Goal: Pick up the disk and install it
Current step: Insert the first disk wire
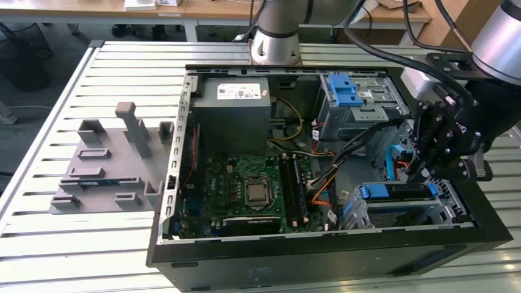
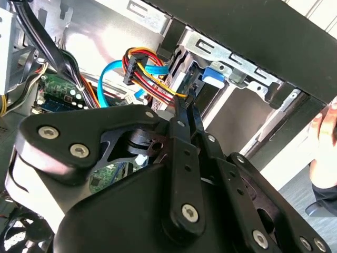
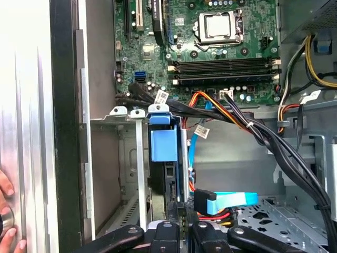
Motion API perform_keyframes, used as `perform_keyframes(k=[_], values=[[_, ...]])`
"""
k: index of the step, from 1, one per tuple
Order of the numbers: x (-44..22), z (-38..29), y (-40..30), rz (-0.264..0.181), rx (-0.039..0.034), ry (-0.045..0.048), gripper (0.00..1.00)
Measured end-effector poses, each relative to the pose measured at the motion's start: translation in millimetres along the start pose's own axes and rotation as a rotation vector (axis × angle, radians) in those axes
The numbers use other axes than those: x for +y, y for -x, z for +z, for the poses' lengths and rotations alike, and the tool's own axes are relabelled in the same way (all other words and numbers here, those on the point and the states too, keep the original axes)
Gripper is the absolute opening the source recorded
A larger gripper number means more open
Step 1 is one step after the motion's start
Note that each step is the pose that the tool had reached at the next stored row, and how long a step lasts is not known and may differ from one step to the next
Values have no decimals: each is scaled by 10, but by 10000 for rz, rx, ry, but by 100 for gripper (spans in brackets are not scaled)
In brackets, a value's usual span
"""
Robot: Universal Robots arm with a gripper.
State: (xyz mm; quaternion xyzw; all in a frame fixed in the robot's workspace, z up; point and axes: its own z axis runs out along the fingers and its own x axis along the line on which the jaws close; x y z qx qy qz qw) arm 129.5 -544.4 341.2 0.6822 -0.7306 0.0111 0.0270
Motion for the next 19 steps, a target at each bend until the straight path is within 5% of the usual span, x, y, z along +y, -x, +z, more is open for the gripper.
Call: perform_keyframes(k=[19], values=[[-4,70,-28,1,1,6,16]])
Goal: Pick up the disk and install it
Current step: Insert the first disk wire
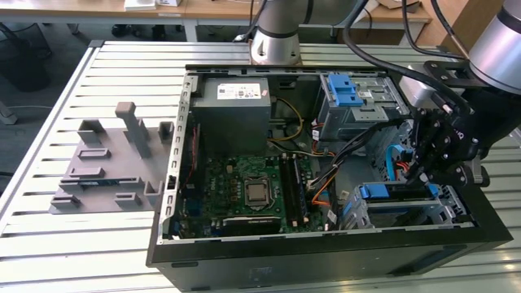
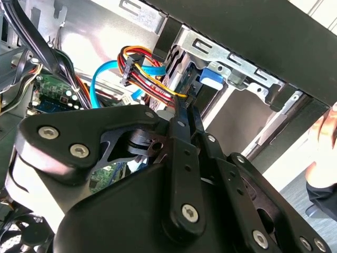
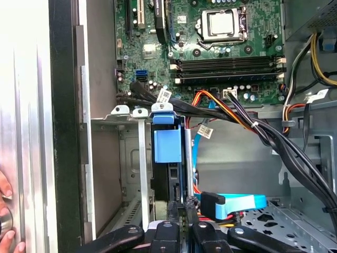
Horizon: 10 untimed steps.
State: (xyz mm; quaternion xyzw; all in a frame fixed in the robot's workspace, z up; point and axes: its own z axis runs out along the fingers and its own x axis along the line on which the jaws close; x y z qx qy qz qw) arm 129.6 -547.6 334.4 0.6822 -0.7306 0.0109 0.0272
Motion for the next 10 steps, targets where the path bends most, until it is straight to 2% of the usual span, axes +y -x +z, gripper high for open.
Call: perform_keyframes(k=[10], values=[[0,16,1,1,-3,1,16]])
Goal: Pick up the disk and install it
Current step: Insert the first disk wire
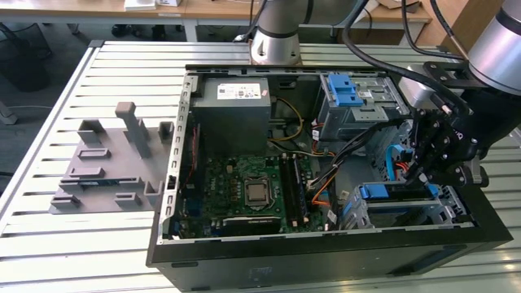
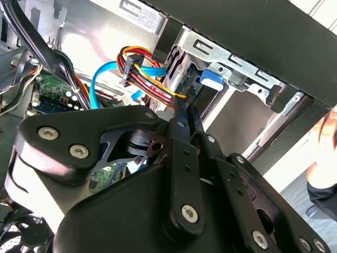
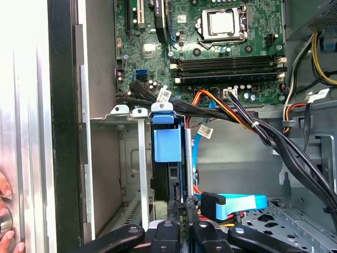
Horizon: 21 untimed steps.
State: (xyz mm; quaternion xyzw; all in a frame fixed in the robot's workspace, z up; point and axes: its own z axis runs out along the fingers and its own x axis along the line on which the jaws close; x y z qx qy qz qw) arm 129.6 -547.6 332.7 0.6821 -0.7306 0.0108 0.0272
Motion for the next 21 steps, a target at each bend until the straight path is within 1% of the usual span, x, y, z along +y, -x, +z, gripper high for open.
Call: perform_keyframes(k=[11,17,21], values=[[-2,-26,-4,-1,3,0,16],[-5,-23,-29,-2,-26,2,16],[-6,-17,-30,-3,-81,8,16]])
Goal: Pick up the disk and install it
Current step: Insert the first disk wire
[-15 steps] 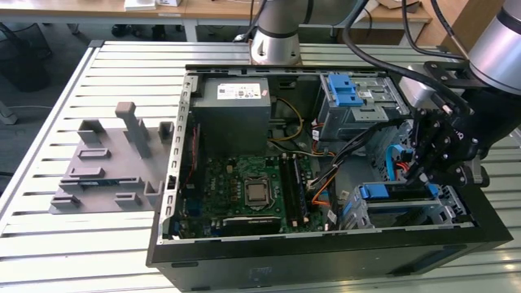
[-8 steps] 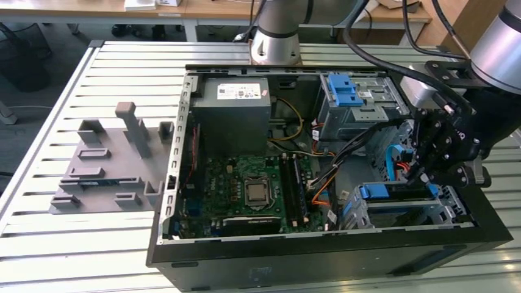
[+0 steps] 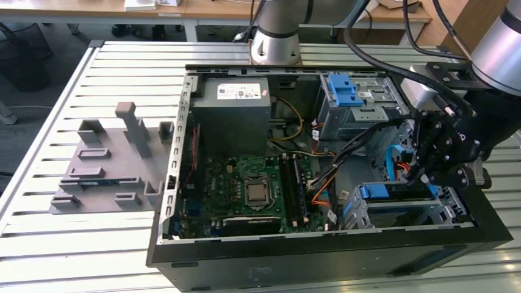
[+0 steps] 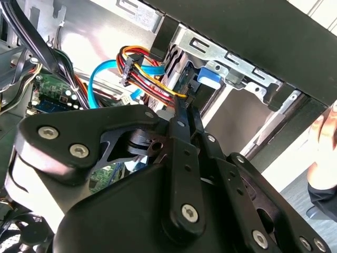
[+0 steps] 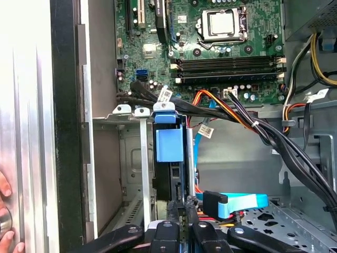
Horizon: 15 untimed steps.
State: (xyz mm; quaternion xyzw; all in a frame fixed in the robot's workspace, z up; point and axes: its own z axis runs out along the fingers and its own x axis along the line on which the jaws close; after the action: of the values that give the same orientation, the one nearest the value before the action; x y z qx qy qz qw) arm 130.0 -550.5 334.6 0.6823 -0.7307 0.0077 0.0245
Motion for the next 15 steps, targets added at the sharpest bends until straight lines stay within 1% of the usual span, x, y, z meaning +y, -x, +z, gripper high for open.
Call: perform_keyframes(k=[3,5,11,15], values=[[-1,11,1,-2,-51,6,16],[-2,17,1,-1,-65,9,16],[-5,48,3,-3,-89,22,16],[-7,56,3,-3,-89,26,16]])
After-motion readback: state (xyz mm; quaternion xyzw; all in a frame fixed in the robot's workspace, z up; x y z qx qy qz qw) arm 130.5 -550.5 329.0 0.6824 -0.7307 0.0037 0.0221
